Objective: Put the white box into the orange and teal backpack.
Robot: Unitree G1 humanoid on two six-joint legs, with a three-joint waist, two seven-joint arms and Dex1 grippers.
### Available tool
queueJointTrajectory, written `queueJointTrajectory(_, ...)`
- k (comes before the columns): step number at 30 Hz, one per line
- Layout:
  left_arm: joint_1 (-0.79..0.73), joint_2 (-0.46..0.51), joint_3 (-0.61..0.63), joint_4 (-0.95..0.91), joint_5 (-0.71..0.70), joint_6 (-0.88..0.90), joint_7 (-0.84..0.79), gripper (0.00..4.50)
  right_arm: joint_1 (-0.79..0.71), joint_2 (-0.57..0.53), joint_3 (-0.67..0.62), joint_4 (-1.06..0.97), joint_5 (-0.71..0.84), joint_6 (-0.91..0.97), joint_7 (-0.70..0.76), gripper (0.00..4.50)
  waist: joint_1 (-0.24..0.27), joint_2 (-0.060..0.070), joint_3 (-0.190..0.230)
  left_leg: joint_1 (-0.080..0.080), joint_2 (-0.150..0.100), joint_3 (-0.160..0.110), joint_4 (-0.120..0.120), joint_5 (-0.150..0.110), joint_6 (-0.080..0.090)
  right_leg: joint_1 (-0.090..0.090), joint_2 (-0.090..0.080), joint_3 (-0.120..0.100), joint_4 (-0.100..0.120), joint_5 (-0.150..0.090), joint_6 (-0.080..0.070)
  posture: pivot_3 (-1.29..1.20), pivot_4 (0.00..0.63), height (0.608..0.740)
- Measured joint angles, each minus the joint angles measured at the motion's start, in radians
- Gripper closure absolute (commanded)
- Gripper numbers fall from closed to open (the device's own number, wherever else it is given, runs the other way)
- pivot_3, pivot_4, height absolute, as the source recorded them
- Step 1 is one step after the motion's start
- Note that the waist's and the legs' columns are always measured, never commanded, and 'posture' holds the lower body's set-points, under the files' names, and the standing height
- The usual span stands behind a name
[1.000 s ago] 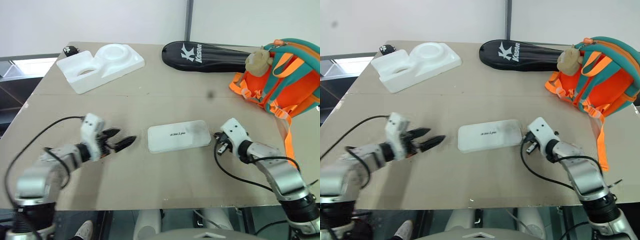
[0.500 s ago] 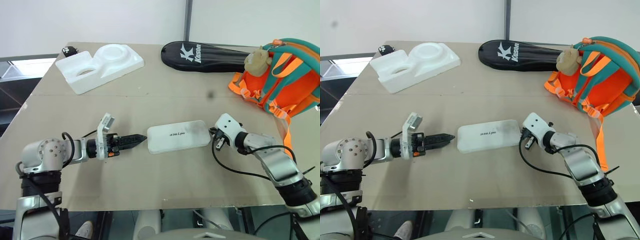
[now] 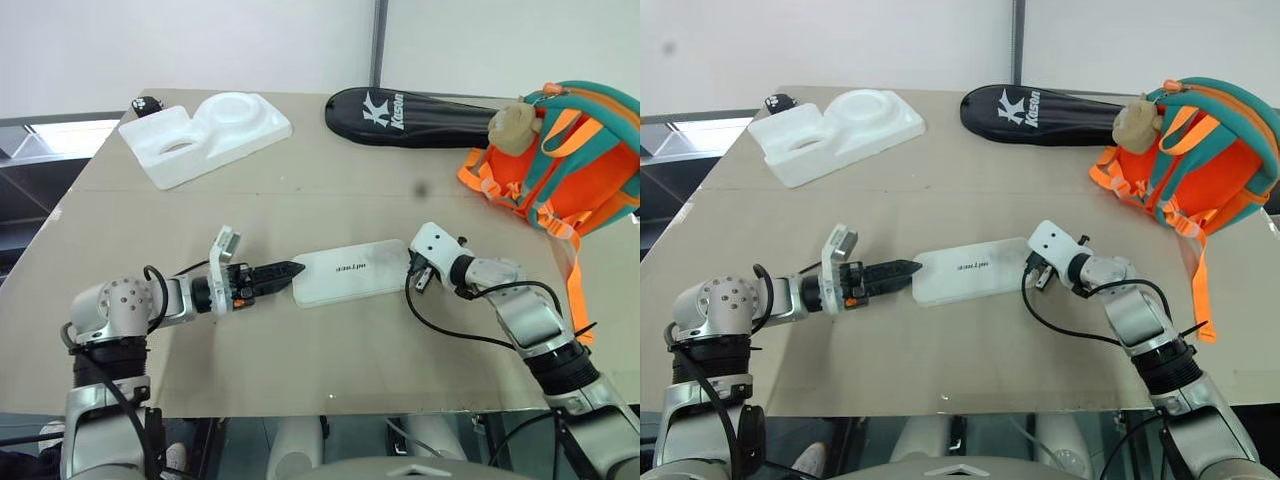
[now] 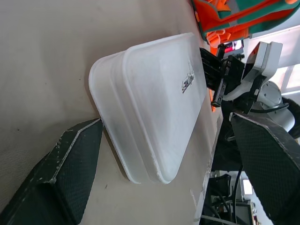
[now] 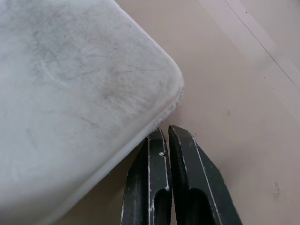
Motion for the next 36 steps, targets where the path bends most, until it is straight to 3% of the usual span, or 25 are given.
queueJointTrajectory(5, 0.015, -0.008, 0.046, -0.012, -0.004, 0.036, 0.012, 0.06, 0.020, 0.016, -0.001, -0.026, -0.027, 0.010, -0.019, 4.50, -0.002, 0.000, 0.000, 0.000, 0.000, 0.001, -0.001, 0.000, 0.000, 0.000, 0.000, 0.001, 0.000, 0.000, 0.000, 0.00, 0.150, 0.740)
queueJointTrajectory(13, 0.064, 0.022, 0.055, -0.203, -0.012, 0.104, 0.102, 0.06, 0.020, -0.001, 0.010, -0.074, -0.049, 0.045, -0.005, 4.50, -0.007, 0.000, 0.000, 0.000, 0.000, 0.003, -0.007, 0.000, 0.000, -0.003, 0.000, 0.004, -0.001, 0.000, 0.000, 0.00, 0.150, 0.740)
queueJointTrajectory(17, 0.077, 0.075, 0.045, -0.236, -0.079, 0.151, 0.146, 0.06, 0.020, -0.009, 0.011, -0.111, -0.047, 0.087, 0.016, 4.50, -0.006, 0.000, 0.000, 0.000, 0.000, 0.004, -0.010, 0.000, 0.000, -0.006, 0.000, 0.005, -0.001, 0.000, 0.000, 0.00, 0.150, 0.740)
queueJointTrajectory(24, 0.062, 0.082, 0.034, -0.225, -0.178, 0.158, 0.261, 0.06, 0.020, -0.030, 0.017, -0.166, -0.043, 0.150, 0.046, 4.50, -0.004, 0.000, 0.000, 0.000, 0.000, 0.005, -0.010, 0.000, 0.000, -0.006, 0.000, 0.005, -0.001, 0.000, -0.001, 0.00, 0.150, 0.740)
queueJointTrajectory(36, 0.030, -0.042, 0.075, -0.152, -0.301, 0.166, 0.442, 0.06, 0.008, 0.087, 0.069, -0.122, -0.016, 0.143, 0.044, 4.50, -0.002, -0.001, 0.000, 0.000, -0.001, 0.004, -0.008, 0.000, 0.000, -0.005, 0.000, 0.005, -0.001, 0.000, -0.001, 0.00, 0.150, 0.740)
